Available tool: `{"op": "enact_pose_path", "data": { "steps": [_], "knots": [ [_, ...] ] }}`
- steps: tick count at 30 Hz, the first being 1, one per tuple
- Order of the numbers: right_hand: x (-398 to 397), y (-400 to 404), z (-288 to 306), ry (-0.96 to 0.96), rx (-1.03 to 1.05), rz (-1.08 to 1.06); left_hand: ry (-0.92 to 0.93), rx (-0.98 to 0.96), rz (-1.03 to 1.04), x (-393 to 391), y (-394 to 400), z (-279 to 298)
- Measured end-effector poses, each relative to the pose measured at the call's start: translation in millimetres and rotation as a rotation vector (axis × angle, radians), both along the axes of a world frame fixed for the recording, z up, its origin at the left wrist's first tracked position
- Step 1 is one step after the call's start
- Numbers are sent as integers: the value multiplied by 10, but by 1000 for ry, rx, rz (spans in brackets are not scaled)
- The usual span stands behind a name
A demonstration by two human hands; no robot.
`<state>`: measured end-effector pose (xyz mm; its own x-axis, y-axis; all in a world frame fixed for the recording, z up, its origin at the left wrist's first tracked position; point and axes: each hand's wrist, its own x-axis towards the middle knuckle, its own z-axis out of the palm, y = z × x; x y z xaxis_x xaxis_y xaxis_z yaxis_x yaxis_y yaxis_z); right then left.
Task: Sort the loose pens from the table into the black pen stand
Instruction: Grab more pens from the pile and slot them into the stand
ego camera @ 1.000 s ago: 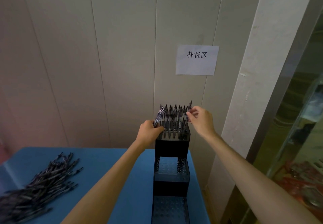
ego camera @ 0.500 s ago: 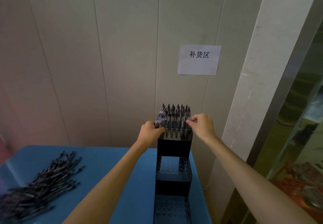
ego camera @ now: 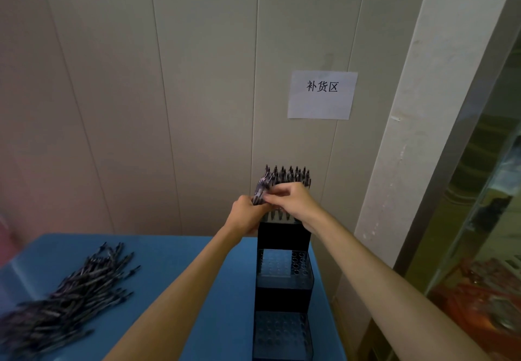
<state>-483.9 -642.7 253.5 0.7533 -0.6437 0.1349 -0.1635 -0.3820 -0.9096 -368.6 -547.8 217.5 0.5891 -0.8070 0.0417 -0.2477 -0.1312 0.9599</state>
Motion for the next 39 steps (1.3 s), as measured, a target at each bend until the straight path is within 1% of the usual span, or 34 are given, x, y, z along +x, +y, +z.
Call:
{"op": "enact_pose_path", "data": {
  "steps": [5,9,10,12,16,18,21,24,30,34,39],
  "knots": [
    [44,71,-43,-25,38,14,-19,36,1,77,69,-2],
    [100,26,-3,-186,125,-160,-29,87,19,183,119,-43],
    [105,-5,16,-218,94,-211,-30,90,34,214,140,-62],
    [105,-62,42,-236,-49,-275,-36,80,64,273,174,-103],
    [152,-107,32,-194,-364,-294,-74,48,108,342,220,-136],
    [194,-84,16,-157,-460,-293,-95,43,113,362,243,-122],
    [234,-51,0,-127,-539,-301,-122,32,111,387,257,-108],
    [244,-52,-27,-100,-561,-304,-133,23,104,397,264,-110],
    [260,-63,-123,-43,-530,-294,-146,-6,89,387,266,-91],
    [270,-20,-256,49,-542,-261,-146,-2,83,383,267,-99],
    [276,1,-300,64,-524,-284,-157,7,89,386,267,-102]
  ]
}}
